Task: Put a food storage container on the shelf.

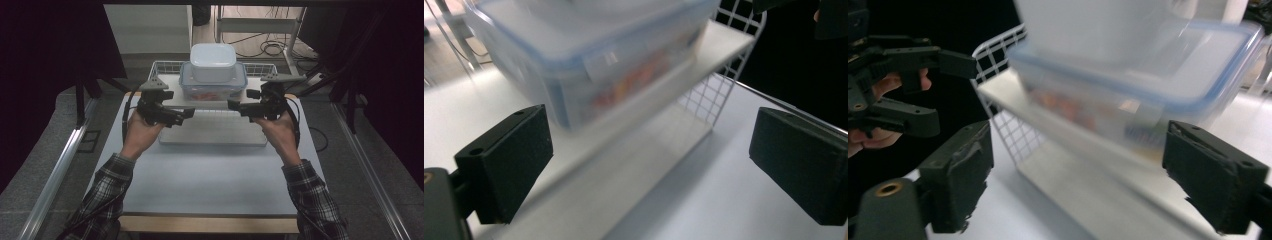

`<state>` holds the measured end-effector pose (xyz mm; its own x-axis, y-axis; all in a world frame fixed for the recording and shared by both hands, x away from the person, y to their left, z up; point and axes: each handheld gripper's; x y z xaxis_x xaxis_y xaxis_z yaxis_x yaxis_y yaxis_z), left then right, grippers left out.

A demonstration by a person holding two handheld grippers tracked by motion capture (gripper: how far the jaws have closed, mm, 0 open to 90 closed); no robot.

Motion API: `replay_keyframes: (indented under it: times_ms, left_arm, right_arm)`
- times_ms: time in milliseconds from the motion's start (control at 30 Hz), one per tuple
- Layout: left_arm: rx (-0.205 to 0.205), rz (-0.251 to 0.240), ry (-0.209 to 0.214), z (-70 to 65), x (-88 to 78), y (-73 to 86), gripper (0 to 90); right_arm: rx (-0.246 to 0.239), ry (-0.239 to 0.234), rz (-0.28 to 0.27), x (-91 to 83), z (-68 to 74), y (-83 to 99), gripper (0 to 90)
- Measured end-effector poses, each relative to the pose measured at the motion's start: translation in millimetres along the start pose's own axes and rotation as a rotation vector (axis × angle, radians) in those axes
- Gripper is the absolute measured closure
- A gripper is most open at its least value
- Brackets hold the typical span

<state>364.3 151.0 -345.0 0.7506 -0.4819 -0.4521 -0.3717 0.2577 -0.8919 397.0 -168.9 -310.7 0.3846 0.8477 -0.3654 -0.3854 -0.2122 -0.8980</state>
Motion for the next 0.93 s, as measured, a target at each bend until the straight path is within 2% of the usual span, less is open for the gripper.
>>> replay_keyframes:
  times_ms: [167,300,667,700,733,800,867,933]
  left_arm:
    - [-0.003,-0.01,0.006,-11.2,-2.2,42.9,1.3]
    - [-0.007,-0.007,-0.008,-18.4,-5.3,76.8,0.6]
    - [-0.017,0.047,-0.049,-36.8,-10.8,167.6,0.2]
    - [-0.01,0.069,-0.048,-37.9,-8.6,175.0,0.3]
    - [0.016,0.099,-0.07,-39.1,-5.5,182.7,0.1]
    - [0.05,0.138,-0.103,-39.2,-0.5,191.3,0.1]
    - [0.046,0.154,-0.104,-38.2,3.3,194.6,0.0]
    - [0.035,0.152,-0.092,-38.0,5.6,194.9,0.0]
  right_arm:
    - [-0.025,-0.001,0.034,0.5,9.7,39.9,6.5]
    - [-0.018,-0.005,0.068,1.5,15.2,76.1,3.8]
    - [0.015,0.006,0.12,-4.0,15.7,166.6,2.1]
    - [0.022,0.009,0.122,-4.0,15.4,173.4,2.4]
    - [0.028,0.01,0.124,-3.2,14.1,182.2,2.5]
    - [0.054,0.014,0.155,-1.0,11.1,196.8,2.7]
    - [0.083,0.015,0.18,1.8,8.2,206.6,2.8]
    - [0.081,0.017,0.201,5.1,6.8,209.8,2.9]
Point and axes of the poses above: each handheld gripper's, and its own axes: x roughly forward along the jaws, y roughly out of its underside, z roughly to its left, and after that the axes turned 12 degrees about -y, right-handed
